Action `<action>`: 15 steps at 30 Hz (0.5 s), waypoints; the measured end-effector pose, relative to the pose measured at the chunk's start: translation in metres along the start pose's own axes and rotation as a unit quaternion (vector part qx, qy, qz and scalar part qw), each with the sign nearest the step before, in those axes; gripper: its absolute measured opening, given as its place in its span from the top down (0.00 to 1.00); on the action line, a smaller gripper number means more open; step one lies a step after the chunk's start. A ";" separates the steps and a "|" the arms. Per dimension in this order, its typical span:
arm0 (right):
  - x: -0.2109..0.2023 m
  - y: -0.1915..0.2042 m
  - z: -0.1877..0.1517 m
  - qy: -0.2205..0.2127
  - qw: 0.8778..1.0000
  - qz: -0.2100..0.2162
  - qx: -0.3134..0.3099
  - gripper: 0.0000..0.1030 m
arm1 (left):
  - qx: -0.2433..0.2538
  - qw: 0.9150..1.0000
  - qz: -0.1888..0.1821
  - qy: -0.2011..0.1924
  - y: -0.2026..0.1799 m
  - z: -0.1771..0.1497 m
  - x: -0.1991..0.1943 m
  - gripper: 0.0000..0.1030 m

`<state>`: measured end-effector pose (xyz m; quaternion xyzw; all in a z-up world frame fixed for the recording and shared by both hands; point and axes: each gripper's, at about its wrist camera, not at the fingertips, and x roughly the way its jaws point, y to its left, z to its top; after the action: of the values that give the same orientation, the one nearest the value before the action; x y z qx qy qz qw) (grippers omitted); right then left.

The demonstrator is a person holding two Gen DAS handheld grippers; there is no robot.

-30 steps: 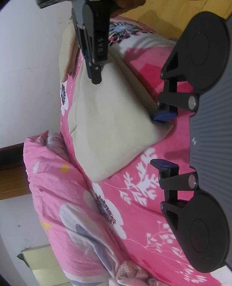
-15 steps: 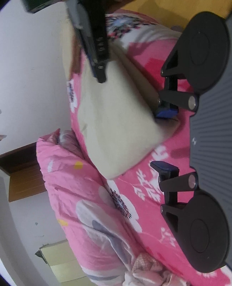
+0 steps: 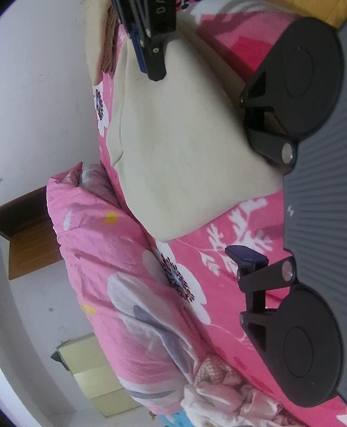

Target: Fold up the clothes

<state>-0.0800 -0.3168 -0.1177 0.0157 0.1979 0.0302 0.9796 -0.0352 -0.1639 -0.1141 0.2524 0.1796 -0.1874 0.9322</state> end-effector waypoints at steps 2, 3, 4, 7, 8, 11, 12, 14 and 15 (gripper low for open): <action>0.001 -0.001 0.000 0.000 1.000 0.001 0.002 0.90 | 0.004 1.000 -0.002 0.000 -0.001 0.002 0.001 0.43; 0.001 -0.002 0.000 -0.001 1.000 0.003 0.005 0.90 | 0.006 1.000 -0.002 0.001 -0.002 0.003 0.001 0.43; 0.001 -0.003 0.000 -0.001 1.000 0.003 0.008 0.90 | 0.008 1.000 -0.003 0.001 -0.002 0.004 0.001 0.44; 0.001 -0.004 -0.002 -0.004 1.000 -0.004 0.012 0.90 | 0.014 1.000 -0.005 0.002 -0.004 0.008 0.002 0.50; 0.002 -0.004 -0.002 -0.005 1.000 -0.005 0.014 0.90 | 0.016 1.000 -0.006 0.002 -0.005 0.009 0.003 0.48; 0.002 -0.005 -0.001 -0.004 1.000 -0.002 0.019 0.90 | 0.011 1.000 -0.017 0.002 -0.002 0.007 0.000 0.46; 0.002 -0.005 -0.001 -0.004 1.000 -0.003 0.018 0.90 | 0.005 1.000 -0.024 0.002 0.001 0.005 -0.002 0.47; 0.002 -0.005 -0.002 -0.004 1.000 -0.003 0.016 0.90 | -0.006 0.999 -0.038 0.001 0.006 0.000 -0.005 0.48; 0.002 -0.006 -0.001 -0.004 1.000 -0.002 0.018 0.90 | -0.012 0.999 -0.045 0.001 0.008 -0.002 -0.007 0.49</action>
<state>-0.0783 -0.3224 -0.1201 0.0330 0.1942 0.0247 0.9801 -0.0383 -0.1540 -0.1095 0.2331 0.1940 -0.2262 0.9257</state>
